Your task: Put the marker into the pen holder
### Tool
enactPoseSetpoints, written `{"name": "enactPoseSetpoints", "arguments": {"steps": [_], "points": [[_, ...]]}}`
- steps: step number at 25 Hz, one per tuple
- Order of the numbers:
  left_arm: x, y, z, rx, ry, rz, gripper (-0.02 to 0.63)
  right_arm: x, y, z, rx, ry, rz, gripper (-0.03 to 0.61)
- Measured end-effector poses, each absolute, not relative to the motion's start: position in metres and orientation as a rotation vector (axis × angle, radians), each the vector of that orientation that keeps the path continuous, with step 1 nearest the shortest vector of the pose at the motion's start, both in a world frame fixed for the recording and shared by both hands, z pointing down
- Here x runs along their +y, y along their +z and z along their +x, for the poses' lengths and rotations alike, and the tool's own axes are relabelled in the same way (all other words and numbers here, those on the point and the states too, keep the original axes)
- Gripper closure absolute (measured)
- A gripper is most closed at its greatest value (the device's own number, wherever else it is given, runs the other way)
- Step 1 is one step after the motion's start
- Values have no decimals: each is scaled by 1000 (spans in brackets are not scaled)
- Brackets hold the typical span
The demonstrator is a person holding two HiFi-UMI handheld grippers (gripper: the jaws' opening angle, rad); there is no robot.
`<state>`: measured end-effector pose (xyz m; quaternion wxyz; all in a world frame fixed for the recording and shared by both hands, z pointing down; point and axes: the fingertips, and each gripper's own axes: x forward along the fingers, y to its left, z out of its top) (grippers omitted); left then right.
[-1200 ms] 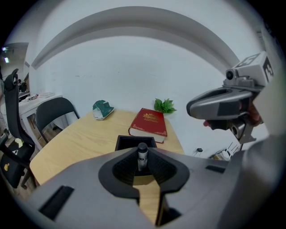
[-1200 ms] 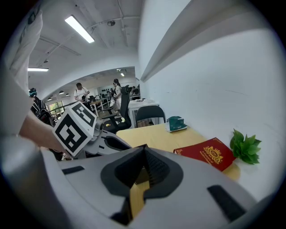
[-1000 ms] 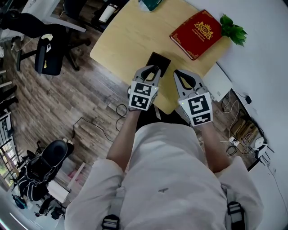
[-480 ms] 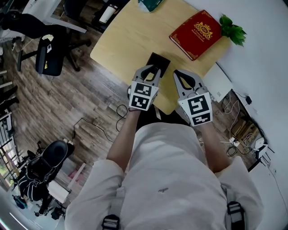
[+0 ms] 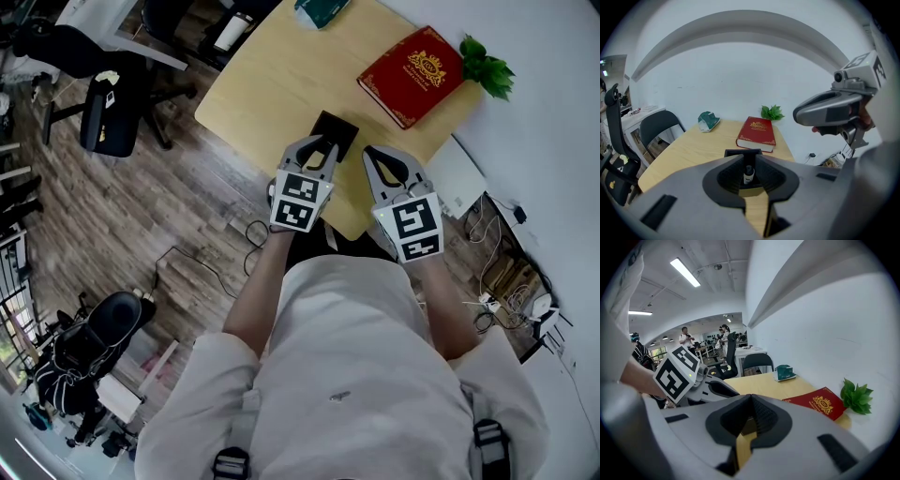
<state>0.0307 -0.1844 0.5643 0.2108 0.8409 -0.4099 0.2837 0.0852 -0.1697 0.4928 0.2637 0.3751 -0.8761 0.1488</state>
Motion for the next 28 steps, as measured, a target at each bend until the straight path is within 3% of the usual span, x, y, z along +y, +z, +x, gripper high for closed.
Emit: {"name": "enactPoseSetpoints", "arguments": {"steps": [28], "points": [[-134, 504, -18, -1056, 699, 2494, 540, -120, 446, 42, -2320, 322, 1208, 575]]}}
